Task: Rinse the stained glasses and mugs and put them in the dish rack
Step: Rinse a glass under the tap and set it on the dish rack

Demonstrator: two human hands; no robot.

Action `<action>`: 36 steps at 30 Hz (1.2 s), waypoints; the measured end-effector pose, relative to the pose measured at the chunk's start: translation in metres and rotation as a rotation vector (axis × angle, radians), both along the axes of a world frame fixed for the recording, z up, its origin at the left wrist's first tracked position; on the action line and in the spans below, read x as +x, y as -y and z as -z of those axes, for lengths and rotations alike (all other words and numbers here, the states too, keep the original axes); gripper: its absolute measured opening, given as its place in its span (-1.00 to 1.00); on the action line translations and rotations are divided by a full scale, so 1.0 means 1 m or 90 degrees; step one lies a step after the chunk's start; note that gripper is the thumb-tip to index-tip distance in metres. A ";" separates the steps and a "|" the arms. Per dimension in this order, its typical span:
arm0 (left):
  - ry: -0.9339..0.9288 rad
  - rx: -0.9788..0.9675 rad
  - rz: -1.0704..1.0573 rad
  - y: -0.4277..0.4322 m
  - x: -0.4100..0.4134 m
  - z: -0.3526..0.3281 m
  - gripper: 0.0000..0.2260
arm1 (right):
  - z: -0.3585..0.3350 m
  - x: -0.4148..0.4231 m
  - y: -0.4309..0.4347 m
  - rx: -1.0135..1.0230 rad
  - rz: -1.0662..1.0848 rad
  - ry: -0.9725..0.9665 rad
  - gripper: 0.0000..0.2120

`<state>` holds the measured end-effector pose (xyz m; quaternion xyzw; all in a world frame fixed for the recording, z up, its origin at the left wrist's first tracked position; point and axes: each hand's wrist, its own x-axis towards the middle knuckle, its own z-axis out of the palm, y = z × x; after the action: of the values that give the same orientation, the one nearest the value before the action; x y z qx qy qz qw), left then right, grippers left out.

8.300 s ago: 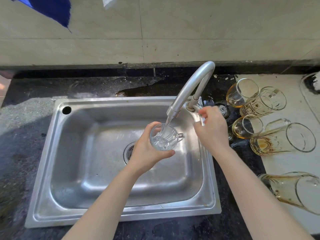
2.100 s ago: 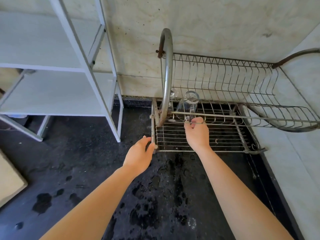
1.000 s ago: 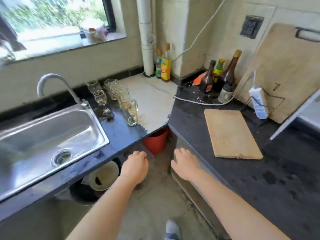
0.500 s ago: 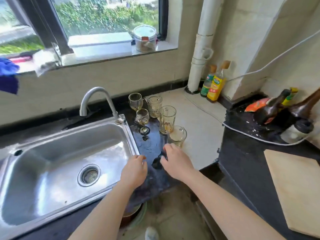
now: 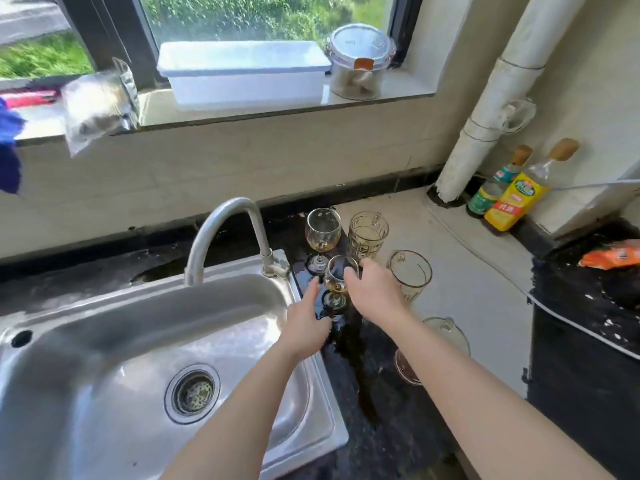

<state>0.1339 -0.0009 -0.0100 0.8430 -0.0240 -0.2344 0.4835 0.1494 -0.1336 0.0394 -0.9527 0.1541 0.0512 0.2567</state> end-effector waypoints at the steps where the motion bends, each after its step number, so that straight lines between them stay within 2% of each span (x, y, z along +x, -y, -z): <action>1: -0.004 -0.023 0.006 0.000 0.004 0.002 -0.32 | 0.005 0.005 -0.001 0.005 0.014 0.003 -0.70; 6: 0.007 -0.082 0.038 -0.011 0.010 0.006 -0.38 | 0.018 0.004 -0.006 0.027 0.078 0.082 -0.72; 9: 0.031 -0.107 0.038 -0.027 0.009 0.004 -0.40 | 0.015 -0.001 -0.018 0.003 0.048 0.106 -0.74; 12: 0.076 -0.135 0.010 -0.050 0.009 0.005 -0.44 | 0.009 -0.003 -0.038 0.063 0.023 0.118 -0.72; 21: 0.035 -0.108 -0.144 -0.127 0.007 0.034 -0.71 | 0.019 0.014 -0.107 0.262 -0.085 -0.013 -0.65; 23: 0.007 -0.132 -0.182 -0.138 0.002 0.042 -0.68 | 0.026 0.024 -0.110 0.189 -0.086 -0.005 -0.60; 25: -0.013 -0.153 -0.214 -0.147 -0.002 0.047 -0.68 | 0.034 0.039 -0.108 0.005 -0.091 0.051 -0.65; 27: -0.019 -0.163 -0.237 -0.155 -0.006 0.051 -0.67 | 0.043 0.055 -0.107 -0.133 -0.117 0.042 -0.64; 30: -0.026 -0.172 -0.260 -0.164 -0.008 0.055 -0.65 | 0.057 0.071 -0.114 -0.211 -0.192 -0.031 -0.64; 36: -0.032 -0.201 -0.293 -0.169 -0.010 0.055 -0.66 | 0.065 0.080 -0.119 -0.327 -0.211 0.010 -0.92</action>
<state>0.1237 0.1685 -0.0648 0.7343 0.1437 -0.1329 0.6501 0.2291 -0.0149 -0.0256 -0.9990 0.0023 0.0443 -0.0030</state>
